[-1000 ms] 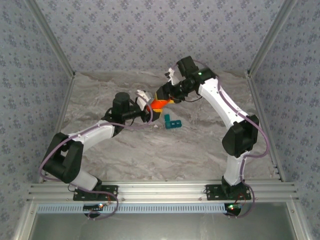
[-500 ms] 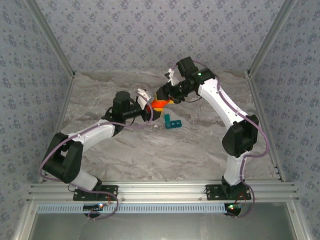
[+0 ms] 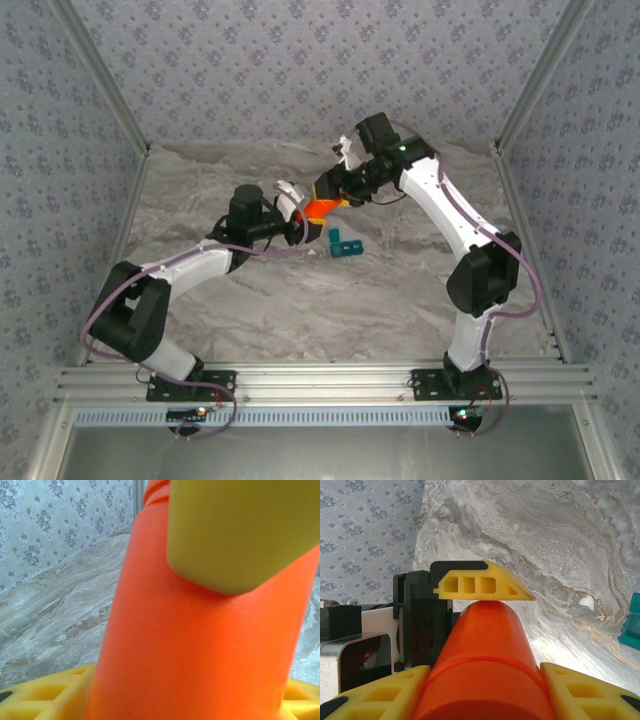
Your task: Sort the pills into containers
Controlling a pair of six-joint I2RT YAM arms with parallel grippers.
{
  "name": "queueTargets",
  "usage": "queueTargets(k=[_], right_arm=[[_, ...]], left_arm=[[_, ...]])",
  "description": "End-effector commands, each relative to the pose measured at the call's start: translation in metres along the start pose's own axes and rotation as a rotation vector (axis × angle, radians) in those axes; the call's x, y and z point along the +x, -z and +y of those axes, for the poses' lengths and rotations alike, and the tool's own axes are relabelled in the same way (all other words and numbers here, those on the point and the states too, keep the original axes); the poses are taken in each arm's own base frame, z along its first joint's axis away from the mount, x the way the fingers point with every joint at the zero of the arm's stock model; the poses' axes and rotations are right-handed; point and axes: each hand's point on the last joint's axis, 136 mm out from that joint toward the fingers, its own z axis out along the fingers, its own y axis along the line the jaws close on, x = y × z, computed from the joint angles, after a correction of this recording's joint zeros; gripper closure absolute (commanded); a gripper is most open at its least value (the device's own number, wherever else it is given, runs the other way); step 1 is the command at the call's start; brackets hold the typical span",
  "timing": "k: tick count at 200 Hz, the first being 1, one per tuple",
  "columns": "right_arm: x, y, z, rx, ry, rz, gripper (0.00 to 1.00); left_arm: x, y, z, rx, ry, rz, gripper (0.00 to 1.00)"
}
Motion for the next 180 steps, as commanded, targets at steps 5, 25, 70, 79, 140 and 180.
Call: queueTargets(k=[5,25,70,79,140,180], right_arm=[[0.002,0.012,0.012,-0.036,0.014,-0.019,0.65],[0.003,0.010,0.010,-0.038,0.008,-0.015,0.65],[0.001,0.007,0.007,-0.040,0.000,-0.015,0.65],[0.001,0.006,0.007,-0.043,0.000,-0.014,0.65],[0.001,0.006,0.007,-0.047,-0.001,-0.014,0.65],[0.001,0.005,0.008,-0.049,0.000,-0.015,0.65]], left_arm=[[-0.007,-0.001,-0.005,0.021,0.008,-0.019,0.40],[-0.011,-0.001,-0.006,0.031,0.016,-0.026,0.46],[-0.018,-0.003,-0.007,0.045,0.050,-0.021,0.61],[-0.021,-0.003,-0.007,0.043,0.056,-0.028,0.53],[-0.025,-0.003,-0.001,0.010,0.061,-0.026,0.36],[-0.023,-0.004,-0.002,0.010,0.054,-0.018,0.34]])
